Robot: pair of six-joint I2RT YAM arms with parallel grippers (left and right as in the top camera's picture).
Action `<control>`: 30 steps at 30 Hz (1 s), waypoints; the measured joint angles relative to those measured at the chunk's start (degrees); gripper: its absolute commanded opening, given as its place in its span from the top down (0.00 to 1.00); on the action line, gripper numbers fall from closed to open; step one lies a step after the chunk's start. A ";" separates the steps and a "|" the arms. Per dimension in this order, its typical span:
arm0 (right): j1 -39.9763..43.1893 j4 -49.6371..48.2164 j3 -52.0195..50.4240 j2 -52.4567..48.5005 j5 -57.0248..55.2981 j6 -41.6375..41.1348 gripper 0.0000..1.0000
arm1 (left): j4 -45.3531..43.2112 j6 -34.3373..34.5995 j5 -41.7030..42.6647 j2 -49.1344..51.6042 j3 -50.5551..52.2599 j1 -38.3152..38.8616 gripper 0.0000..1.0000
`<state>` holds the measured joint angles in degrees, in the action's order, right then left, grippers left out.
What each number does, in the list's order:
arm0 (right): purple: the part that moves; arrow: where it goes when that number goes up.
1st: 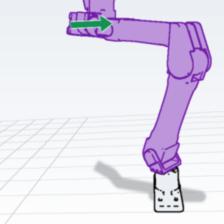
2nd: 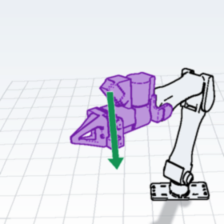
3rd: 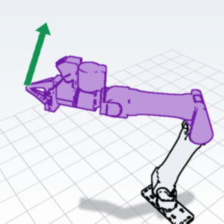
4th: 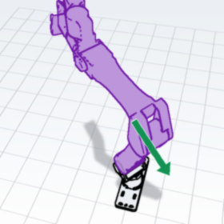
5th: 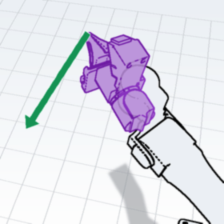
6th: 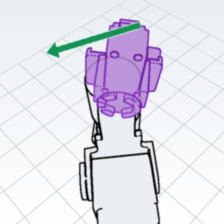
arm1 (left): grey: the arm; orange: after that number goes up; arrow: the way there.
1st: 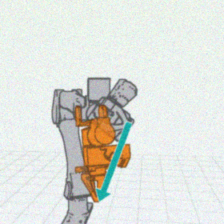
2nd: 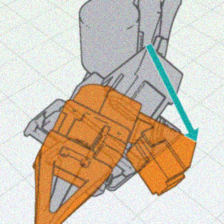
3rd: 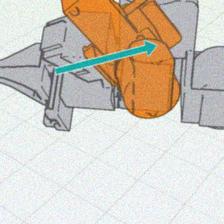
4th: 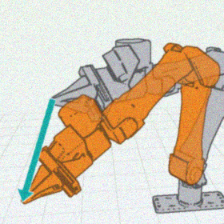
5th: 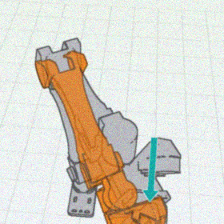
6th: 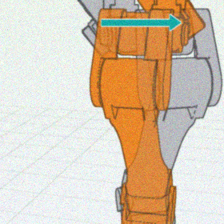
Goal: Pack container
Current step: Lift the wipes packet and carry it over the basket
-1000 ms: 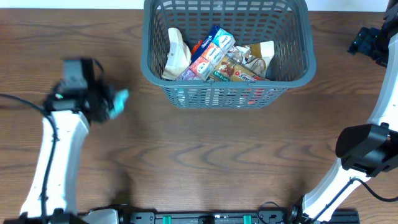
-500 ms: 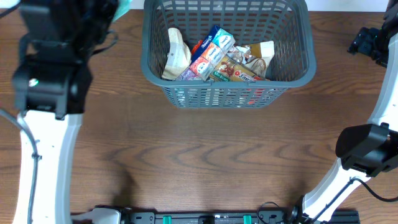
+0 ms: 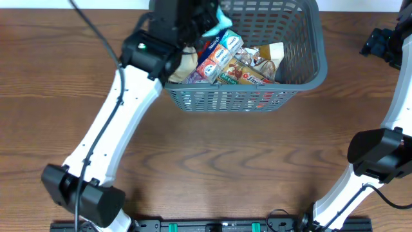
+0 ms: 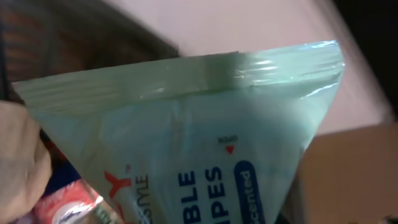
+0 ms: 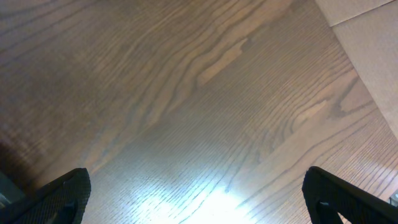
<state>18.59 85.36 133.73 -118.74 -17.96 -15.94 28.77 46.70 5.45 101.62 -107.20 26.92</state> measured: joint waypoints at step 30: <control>0.00 0.02 0.00 0.00 0.00 0.00 0.01 | 15.12 -10.19 -7.19 11.43 -0.20 0.94 0.63</control>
<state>18.59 85.38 133.73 -118.74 -17.96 -15.94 43.90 36.51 -1.74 113.06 -107.39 27.86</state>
